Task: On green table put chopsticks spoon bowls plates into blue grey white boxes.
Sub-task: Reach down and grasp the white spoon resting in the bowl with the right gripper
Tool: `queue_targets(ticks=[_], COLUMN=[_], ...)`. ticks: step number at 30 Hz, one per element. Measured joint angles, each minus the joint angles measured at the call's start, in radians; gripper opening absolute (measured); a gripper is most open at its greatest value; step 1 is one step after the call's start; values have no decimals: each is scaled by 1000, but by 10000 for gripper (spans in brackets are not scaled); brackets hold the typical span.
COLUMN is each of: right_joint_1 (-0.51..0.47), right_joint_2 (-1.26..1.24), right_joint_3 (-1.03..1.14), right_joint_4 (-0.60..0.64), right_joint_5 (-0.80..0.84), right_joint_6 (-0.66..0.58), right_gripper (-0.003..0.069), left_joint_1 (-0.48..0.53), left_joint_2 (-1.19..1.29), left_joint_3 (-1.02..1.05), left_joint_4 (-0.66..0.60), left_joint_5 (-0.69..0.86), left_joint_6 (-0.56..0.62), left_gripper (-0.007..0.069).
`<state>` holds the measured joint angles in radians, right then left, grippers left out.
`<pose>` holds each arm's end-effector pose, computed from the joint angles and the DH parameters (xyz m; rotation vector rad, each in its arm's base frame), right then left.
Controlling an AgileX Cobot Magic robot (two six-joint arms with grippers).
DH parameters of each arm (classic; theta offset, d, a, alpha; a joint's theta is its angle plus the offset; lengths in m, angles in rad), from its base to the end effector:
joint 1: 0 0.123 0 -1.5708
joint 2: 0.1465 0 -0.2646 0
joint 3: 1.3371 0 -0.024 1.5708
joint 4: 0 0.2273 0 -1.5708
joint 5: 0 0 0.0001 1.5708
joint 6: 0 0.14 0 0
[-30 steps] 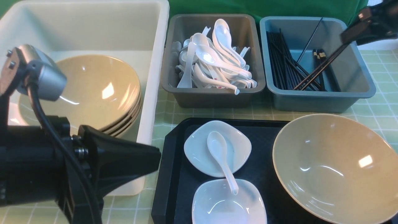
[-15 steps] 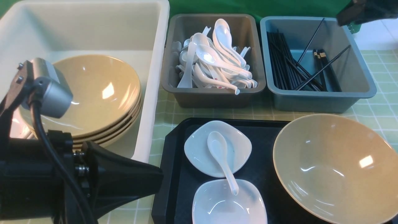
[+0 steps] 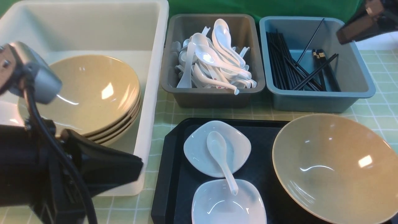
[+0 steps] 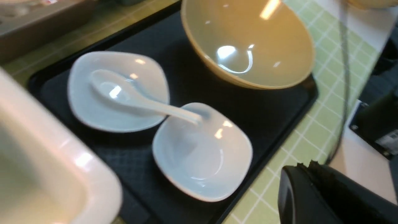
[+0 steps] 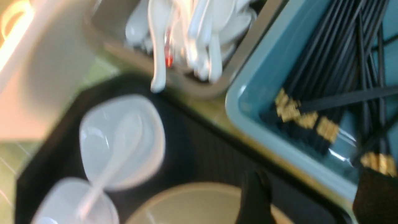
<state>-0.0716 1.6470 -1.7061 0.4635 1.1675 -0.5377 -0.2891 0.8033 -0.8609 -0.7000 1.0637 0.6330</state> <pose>0.3541 0.0323 0.3320 -0.4933 2.4131 0.3629 0.1196 -0.1179 0.3119 0.8805 2.1315 -0.7261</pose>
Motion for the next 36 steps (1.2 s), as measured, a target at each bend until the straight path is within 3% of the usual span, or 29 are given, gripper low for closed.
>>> queue_targets(ticks=[5, 10, 13, 14, 17, 19, 22, 28, 31, 36], right_joint_1=[151, 248, 292, 304, 320, 323, 334, 472, 596, 749], right_joint_2=[-224, -442, -579, -622, -651, -631, -593, -440, -328, -122], right_joint_3=[116, 297, 457, 523, 606, 617, 617, 620, 599, 491], right_joint_4=[-212, -234, -185, -116, 55, 107, 131, 115, 44, -210], right_joint_5=[2, -8, -87, -112, -27, 2, 0, -53, -125, -161], right_joint_6=[88, 143, 162, 157, 8, -42, -37, -24, 85, 355], right_gripper=[421, 421, 421, 421, 421, 421, 421, 421, 421, 421], left_joint_1=[0, -2, -2, -2, -2, -2, -2, -2, -2, -2], left_joint_2=[-8, -8, -8, -8, -8, -8, -8, -51, -126, -232], left_joint_3=[-2, -2, -2, -2, -2, -2, -2, 1, 16, 21], left_joint_4=[40, 43, 43, 43, 63, 98, 134, 154, 155, 167], left_joint_5=[5, 3, -6, -7, 6, 28, 55, 76, 84, 88], left_joint_6=[-83, -99, -102, -101, -85, -77, -77, -76, -67, -47], left_gripper=[-1, -1, -1, -1, -1, -1, -1, -1, -1, -1])
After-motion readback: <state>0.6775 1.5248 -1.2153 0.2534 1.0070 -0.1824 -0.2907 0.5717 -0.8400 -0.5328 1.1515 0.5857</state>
